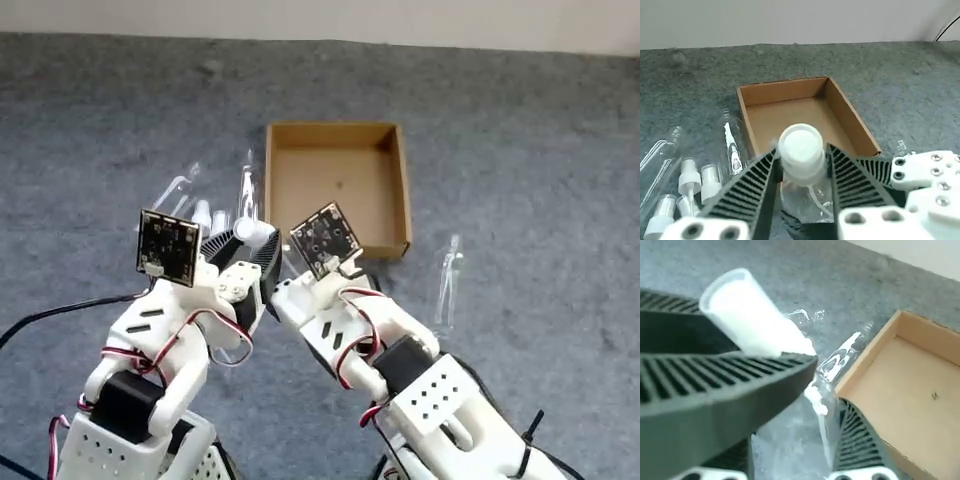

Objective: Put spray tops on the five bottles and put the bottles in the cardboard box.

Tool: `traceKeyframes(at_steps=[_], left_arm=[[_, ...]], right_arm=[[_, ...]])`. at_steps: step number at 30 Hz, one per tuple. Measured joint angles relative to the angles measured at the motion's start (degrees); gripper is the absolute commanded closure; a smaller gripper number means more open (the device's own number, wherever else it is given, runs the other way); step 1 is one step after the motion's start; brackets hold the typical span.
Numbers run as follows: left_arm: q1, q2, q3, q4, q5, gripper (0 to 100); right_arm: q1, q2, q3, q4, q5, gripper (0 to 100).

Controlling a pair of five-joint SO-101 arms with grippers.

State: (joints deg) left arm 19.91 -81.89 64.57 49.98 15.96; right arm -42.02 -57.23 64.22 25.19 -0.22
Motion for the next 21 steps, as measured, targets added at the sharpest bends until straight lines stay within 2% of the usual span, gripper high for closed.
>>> traceKeyframes(at_steps=[2,9,15,21], left_arm=[[-0.3,0.0,-0.2,0.0,0.0,97],[-1.6,0.0,-0.6,0.5,0.1,80],[-1.8,0.2,-0.5,0.6,0.1,79],[-1.8,-1.9,-0.5,0.6,0.0,79]], right_arm=[[0.0,0.0,0.0,0.0,0.0,99.4],[0.9,-0.2,-0.2,-0.1,-0.2,99.4],[2.4,-0.1,-0.1,-0.1,-0.2,99.4],[7.9,0.0,-0.8,-0.1,-0.2,99.4]])
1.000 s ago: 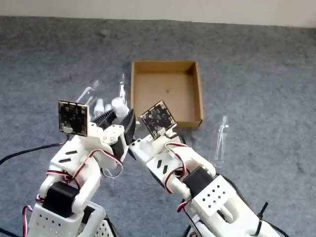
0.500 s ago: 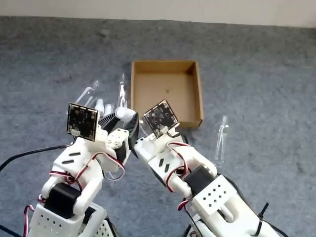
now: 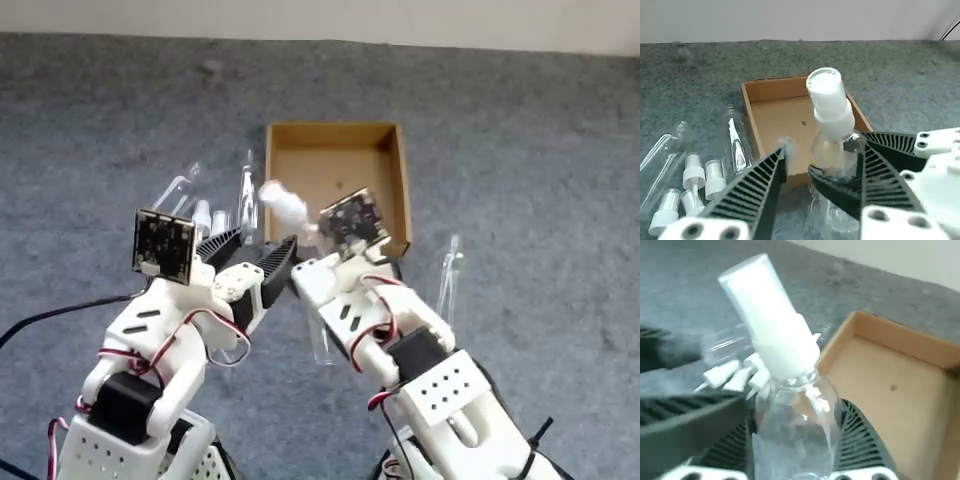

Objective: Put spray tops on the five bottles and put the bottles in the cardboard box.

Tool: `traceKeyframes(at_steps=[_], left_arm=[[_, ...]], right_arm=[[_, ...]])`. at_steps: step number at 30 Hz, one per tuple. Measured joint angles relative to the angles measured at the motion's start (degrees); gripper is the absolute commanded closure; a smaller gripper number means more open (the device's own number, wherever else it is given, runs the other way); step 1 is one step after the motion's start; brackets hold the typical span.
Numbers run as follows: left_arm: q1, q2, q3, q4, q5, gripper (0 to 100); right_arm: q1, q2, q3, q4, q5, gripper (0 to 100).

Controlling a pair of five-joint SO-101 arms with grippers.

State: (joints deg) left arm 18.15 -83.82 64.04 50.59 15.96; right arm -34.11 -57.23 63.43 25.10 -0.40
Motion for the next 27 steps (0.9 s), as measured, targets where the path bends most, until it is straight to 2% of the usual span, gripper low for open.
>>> traceKeyframes(at_steps=[3,7,12,18,24,27], left_arm=[[-1.7,-4.4,0.0,1.1,-0.3,79],[-10.0,-10.3,0.0,1.6,-0.3,79],[-19.7,-10.5,0.9,-1.6,0.2,79],[-20.3,-5.1,0.9,-6.2,0.3,79],[-20.9,3.7,0.9,-10.4,0.4,79],[-18.9,5.8,0.8,-11.3,-0.4,79]], right_arm=[[2.5,1.8,-2.7,0.0,0.0,99.4],[2.6,7.3,-5.2,0.0,0.0,99.4],[-5.0,9.6,-5.3,0.0,5.1,99.4],[-10.5,9.6,-5.2,0.0,6.8,99.4],[-10.9,9.6,-5.1,0.0,7.9,99.4],[-10.9,9.7,-4.9,0.0,8.0,99.4]])
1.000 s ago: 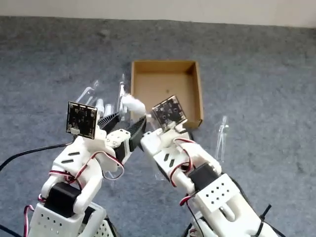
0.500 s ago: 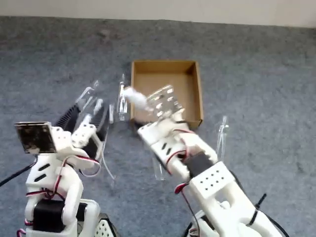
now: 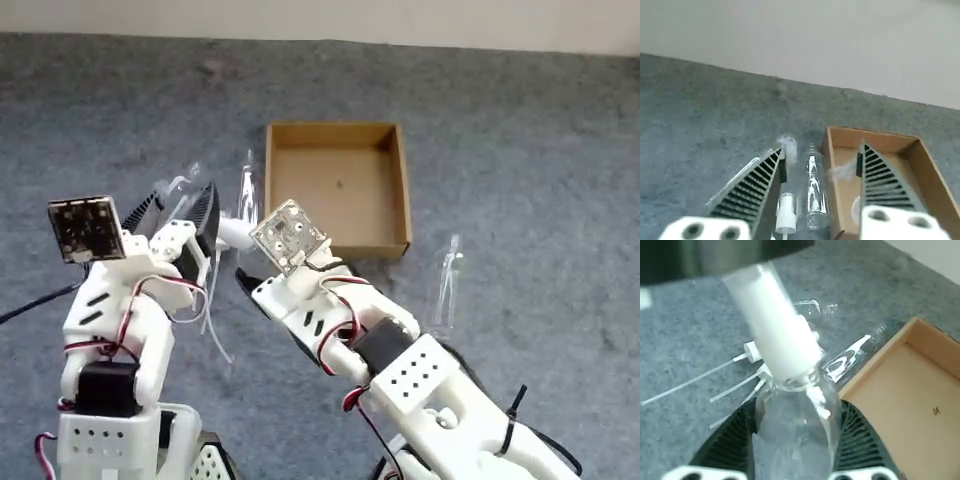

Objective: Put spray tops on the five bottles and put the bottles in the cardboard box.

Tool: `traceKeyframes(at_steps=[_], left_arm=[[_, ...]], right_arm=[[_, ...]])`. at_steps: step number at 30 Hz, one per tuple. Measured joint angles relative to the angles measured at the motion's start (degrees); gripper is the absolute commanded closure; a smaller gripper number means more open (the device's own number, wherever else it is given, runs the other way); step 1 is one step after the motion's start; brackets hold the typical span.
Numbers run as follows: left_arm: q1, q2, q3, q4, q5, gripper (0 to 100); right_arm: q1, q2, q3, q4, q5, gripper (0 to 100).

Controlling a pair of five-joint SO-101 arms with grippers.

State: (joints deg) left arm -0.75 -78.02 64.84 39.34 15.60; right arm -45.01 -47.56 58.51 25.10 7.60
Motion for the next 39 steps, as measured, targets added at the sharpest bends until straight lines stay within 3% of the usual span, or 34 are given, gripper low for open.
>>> traceKeyframes(at_steps=[13,18,24,29,33,39], left_arm=[[2.8,1.6,0.1,-0.8,-3.6,79],[2.9,0.1,-0.3,0.2,-3.6,79],[2.9,-12.6,-2.4,9.8,-3.9,79],[3.8,-18.9,1.8,9.9,-7.4,79],[7.6,-19.4,2.9,9.9,-9.8,78],[12.0,-13.3,3.6,9.9,-12.0,66]], right_arm=[[-3.3,-0.1,0.0,2.2,2.6,99.4],[2.9,-0.1,0.0,2.2,0.4,99.4],[9.8,0.6,-1.8,2.2,-0.6,99.4],[15.0,2.7,-13.2,3.3,-0.7,99.4],[15.9,10.8,-27.6,10.5,-1.6,99.4],[15.0,25.4,-48.0,21.7,-9.3,99.4]])
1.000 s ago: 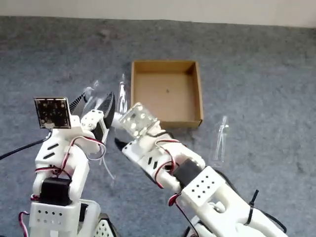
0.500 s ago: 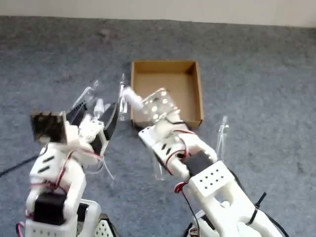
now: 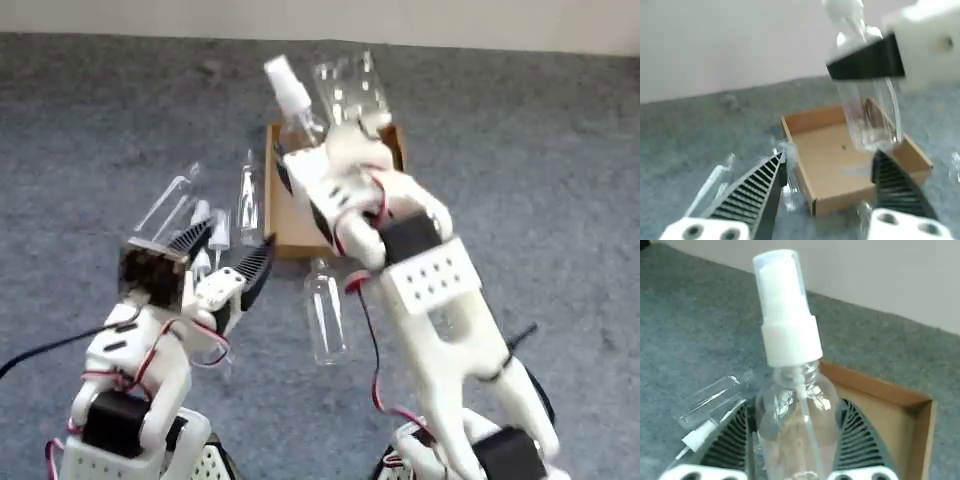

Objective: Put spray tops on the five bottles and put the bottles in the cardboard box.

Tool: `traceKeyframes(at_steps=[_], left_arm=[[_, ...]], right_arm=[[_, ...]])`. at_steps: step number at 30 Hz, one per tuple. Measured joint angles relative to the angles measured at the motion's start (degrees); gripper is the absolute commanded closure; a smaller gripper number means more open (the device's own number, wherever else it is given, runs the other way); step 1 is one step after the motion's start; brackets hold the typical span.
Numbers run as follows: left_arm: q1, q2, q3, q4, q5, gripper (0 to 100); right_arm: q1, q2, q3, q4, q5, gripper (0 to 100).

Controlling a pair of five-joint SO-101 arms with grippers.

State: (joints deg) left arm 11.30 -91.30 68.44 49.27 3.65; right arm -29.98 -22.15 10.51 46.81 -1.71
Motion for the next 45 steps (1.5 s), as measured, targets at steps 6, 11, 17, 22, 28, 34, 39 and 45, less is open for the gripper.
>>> traceKeyframes(at_steps=[6,11,17,22,28,34,39,45], left_arm=[[0.2,11.9,-1.3,-1.0,-0.2,68],[-3.4,19.0,-1.3,-7.1,-0.2,68],[-5.5,22.1,-1.3,-9.8,-0.2,68],[-5.6,22.2,-1.3,-9.8,-0.2,68],[-6.9,22.2,-1.3,-9.9,-0.2,78],[-13.5,22.2,-1.3,-11.2,-0.2,95],[-16.6,22.2,-1.3,-14.2,-0.2,97],[-17.1,22.2,-0.7,-16.6,-0.2,97]], right_arm=[[-6.9,1.4,-2.5,3.9,-1.6,99.4],[-7.8,-2.5,-0.4,6.5,-1.6,99.4],[-7.9,-10.2,6.4,7.0,1.4,99.4],[-4.6,-11.8,9.2,4.6,2.2,99.4],[5.1,-3.3,8.7,-8.2,2.3,99.4],[6.1,16.4,0.1,-17.6,2.3,99.4],[6.1,32.4,-11.3,-19.7,2.3,99.4],[6.1,45.6,-22.4,-19.7,2.3,99.4]])
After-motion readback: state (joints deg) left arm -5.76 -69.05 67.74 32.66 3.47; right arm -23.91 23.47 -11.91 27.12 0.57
